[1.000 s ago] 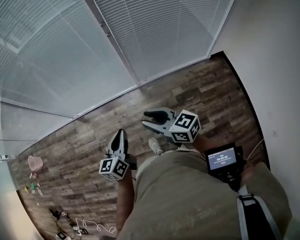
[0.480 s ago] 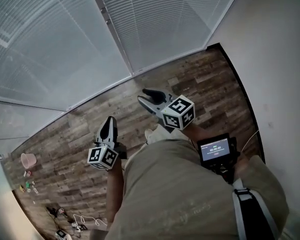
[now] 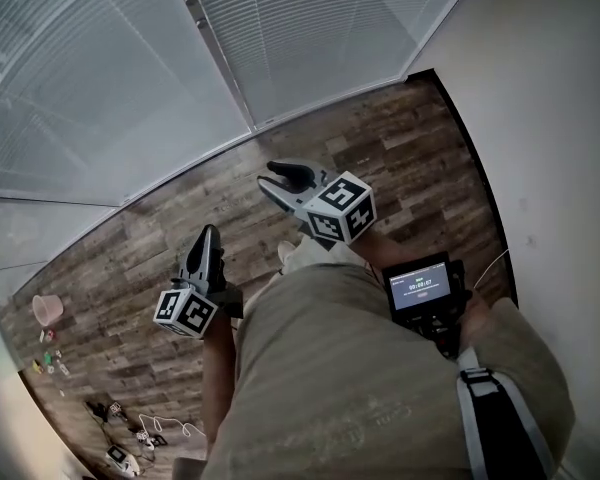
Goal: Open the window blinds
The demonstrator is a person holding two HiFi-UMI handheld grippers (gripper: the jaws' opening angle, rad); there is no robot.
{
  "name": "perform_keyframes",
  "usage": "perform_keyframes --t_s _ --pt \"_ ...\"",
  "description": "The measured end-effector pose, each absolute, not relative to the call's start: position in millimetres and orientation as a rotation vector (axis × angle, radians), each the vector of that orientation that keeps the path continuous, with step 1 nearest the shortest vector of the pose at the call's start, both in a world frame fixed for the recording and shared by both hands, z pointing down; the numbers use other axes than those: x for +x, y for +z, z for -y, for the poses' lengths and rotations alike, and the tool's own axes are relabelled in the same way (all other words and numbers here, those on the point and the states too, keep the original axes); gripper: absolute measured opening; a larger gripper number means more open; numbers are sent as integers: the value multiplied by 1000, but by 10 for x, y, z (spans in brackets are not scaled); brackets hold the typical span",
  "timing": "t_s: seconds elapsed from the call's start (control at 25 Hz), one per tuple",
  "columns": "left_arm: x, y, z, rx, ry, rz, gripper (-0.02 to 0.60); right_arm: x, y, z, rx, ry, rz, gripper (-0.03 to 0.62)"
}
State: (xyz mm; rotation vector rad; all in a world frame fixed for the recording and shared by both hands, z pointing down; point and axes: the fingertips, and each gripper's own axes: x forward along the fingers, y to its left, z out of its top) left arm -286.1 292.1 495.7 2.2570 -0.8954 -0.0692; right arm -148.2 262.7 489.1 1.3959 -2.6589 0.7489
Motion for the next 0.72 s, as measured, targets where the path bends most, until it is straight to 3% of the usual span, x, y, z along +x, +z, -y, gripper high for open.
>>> perform_keyframes --t_s 0.36,0.6,0.72 --pt "-2599 4997 -2787 2171 -81 943 14 -1096 4852 -2522 1367 706 2623 118" --pt "-1641 4884 -2743 2208 -76 831 14 -407 4727 -2437 1332 588 2614 118" --pt "-1544 4873 -2704 2227 -88 793 14 -362 4764 -2425 1332 582 2594 118"
